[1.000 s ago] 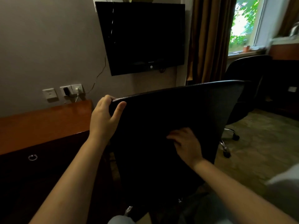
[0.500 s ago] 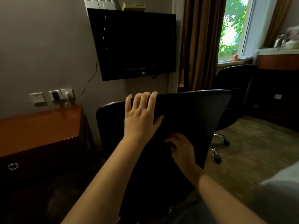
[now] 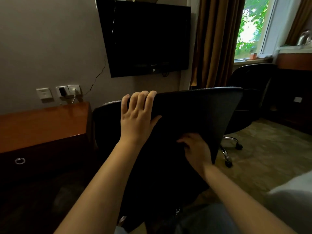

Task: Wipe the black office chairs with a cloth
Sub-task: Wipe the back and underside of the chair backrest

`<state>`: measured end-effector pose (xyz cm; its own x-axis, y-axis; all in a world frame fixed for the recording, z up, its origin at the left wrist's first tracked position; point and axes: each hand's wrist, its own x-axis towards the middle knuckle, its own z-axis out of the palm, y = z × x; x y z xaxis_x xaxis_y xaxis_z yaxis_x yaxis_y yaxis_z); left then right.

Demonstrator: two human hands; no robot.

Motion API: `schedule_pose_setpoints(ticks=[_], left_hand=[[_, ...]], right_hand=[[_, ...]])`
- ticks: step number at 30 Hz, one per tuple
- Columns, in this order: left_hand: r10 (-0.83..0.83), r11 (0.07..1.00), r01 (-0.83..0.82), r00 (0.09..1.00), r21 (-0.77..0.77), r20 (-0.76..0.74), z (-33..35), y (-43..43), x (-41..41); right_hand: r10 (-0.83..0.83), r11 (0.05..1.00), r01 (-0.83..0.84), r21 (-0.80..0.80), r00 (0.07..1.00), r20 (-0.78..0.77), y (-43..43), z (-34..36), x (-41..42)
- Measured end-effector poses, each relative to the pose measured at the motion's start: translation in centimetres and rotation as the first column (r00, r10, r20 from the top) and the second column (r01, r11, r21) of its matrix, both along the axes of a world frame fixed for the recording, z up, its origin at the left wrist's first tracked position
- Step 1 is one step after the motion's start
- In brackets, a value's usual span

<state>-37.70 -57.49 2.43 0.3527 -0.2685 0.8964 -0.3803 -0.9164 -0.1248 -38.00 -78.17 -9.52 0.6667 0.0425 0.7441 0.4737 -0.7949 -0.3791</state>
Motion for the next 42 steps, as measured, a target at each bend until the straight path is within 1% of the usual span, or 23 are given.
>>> schedule_pose_setpoints(ticks=[2, 4, 5, 7, 9, 11, 12, 16, 20, 22, 24, 26, 28, 29, 31, 32, 34, 36, 37, 38, 40, 42], left_hand=[[-0.011, 1.000, 0.011, 1.000, -0.002, 0.001, 0.0, 0.3, 0.1], [-0.034, 0.999, 0.034, 0.999, -0.018, -0.005, 0.1, 0.6, 0.2], [-0.044, 0.999, 0.044, 0.999, -0.028, -0.007, 0.1, 0.7, 0.2], [-0.054, 0.998, 0.054, 0.999, -0.040, -0.004, 0.1, 1.0, 0.4], [-0.067, 0.997, 0.068, 0.998, -0.043, 0.005, 0.0, 1.2, 0.6], [-0.066, 0.997, 0.067, 0.998, -0.046, 0.016, 0.1, 1.4, 0.7], [-0.060, 0.997, 0.061, 0.998, -0.047, 0.019, 0.1, 1.5, 0.8], [-0.062, 0.997, 0.063, 0.998, -0.050, 0.023, 0.1, 1.7, 1.0], [-0.062, 0.996, 0.063, 0.998, -0.061, 0.020, 0.0, 1.5, 0.8], [-0.070, 0.995, 0.070, 0.998, -0.066, 0.010, 0.0, 1.5, 0.4], [-0.076, 0.995, 0.076, 0.997, -0.064, -0.007, 0.0, 1.7, 0.0], [-0.087, 0.995, 0.086, 0.996, -0.043, -0.020, 0.1, 2.0, -0.2], [-0.098, 0.995, 0.097, 0.995, -0.023, -0.023, 0.2, 2.3, -0.3], [-0.101, 0.995, 0.100, 0.995, -0.019, -0.021, 0.3, 2.4, -0.3], [-0.106, 0.994, 0.106, 0.994, -0.017, -0.018, 0.3, 2.6, -0.2], [-0.110, 0.994, 0.110, 0.994, -0.021, -0.017, 0.3, 2.6, -0.1], [-0.121, 0.992, 0.120, 0.993, -0.039, -0.016, 0.2, 2.8, 0.3], [-0.137, 0.989, 0.136, 0.990, -0.055, -0.014, 0.1, 3.1, 0.6], [-0.140, 0.989, 0.139, 0.990, -0.057, -0.008, 0.1, 3.2, 0.8], [-0.137, 0.989, 0.137, 0.991, -0.055, 0.001, 0.1, 3.4, 1.0], [-0.129, 0.990, 0.130, 0.991, -0.055, 0.019, 0.1, 3.6, 1.5], [-0.126, 0.990, 0.128, 0.991, -0.060, 0.033, 0.1, 3.8, 2.0]], right_hand=[[-0.062, 0.985, 0.044, 0.169, 0.993, 0.103, 0.1, 4.2, -0.5], [-0.121, 0.981, 0.065, 0.184, 0.942, 0.313, -0.1, 8.0, -1.2], [-0.125, 0.979, 0.049, 0.198, 0.912, 0.392, -0.2, 9.4, -1.6], [-0.118, 0.974, 0.014, 0.228, 0.885, 0.450, 0.0, 10.6, -2.0], [-0.123, 0.981, 0.046, 0.191, 0.902, 0.415, 0.3, 9.4, -1.3], [-0.109, 0.990, 0.075, 0.119, 0.944, 0.313, 0.5, 6.1, 0.2], [-0.099, 0.992, 0.073, 0.104, 0.959, 0.266, 0.5, 4.0, 0.9], [-0.101, 0.993, 0.088, 0.084, 0.981, 0.167, 0.5, -3.2, 2.2], [-0.148, 0.988, 0.149, -0.036, 0.989, 0.031, 0.1, -5.7, 2.5], [-0.134, 0.982, 0.127, -0.137, 0.990, -0.042, -0.4, -6.6, 2.4], [-0.074, 0.971, 0.042, -0.235, 0.989, -0.129, -1.3, -7.4, 2.0], [-0.029, 0.955, -0.028, -0.294, 0.982, -0.186, -2.5, -7.1, 1.4], [-0.021, 0.964, -0.023, -0.264, 0.987, -0.162, -3.5, -5.5, 0.9], [-0.026, 0.976, 0.000, -0.219, 0.993, -0.118, -3.8, -4.2, 0.7], [-0.088, 0.992, 0.085, -0.095, 0.996, -0.028, -4.4, -1.0, 0.4], [-0.128, 0.991, 0.129, -0.030, 0.991, 0.032, -4.7, 0.8, 0.2], [-0.201, 0.979, 0.189, 0.075, 0.956, 0.213, -5.4, 3.9, 0.1], [-0.234, 0.971, 0.197, 0.136, 0.904, 0.357, -5.8, 5.7, 0.2], [-0.237, 0.969, 0.193, 0.151, 0.896, 0.375, -5.9, 5.9, 0.6], [-0.229, 0.970, 0.183, 0.159, 0.905, 0.359, -5.8, 5.4, 1.1], [-0.205, 0.975, 0.172, 0.141, 0.940, 0.272, -5.8, 2.5, 2.1], [-0.206, 0.977, 0.194, 0.085, 0.964, 0.165, -5.9, -1.7, 2.7]])
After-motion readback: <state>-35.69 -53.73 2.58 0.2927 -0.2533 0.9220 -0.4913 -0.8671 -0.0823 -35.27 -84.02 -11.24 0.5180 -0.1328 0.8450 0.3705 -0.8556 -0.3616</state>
